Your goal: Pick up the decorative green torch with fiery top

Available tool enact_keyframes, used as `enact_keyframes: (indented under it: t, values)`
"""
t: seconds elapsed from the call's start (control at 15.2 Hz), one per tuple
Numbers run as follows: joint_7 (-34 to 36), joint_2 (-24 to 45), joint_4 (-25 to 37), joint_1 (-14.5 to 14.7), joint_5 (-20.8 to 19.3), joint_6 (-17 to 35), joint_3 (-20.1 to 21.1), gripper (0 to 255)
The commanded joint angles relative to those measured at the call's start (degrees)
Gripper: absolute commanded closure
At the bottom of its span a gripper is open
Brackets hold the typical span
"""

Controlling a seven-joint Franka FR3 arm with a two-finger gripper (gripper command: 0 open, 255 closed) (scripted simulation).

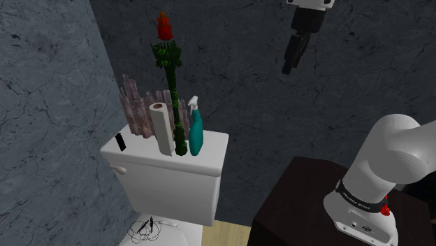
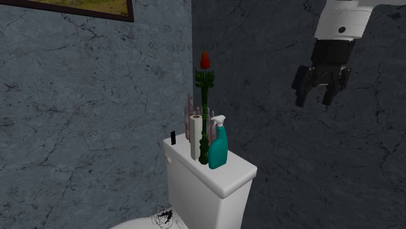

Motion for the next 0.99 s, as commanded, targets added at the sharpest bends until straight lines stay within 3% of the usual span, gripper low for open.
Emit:
enact_keyframes:
  t: [0.0, 0.92]
  values:
    - [0.0, 0.0, 0.0, 0.0, 0.0, 0.0, 0.0, 0]
    - [1.5, 14.0, 4.37, 4.56, 5.56, 27.18, 7.65, 0]
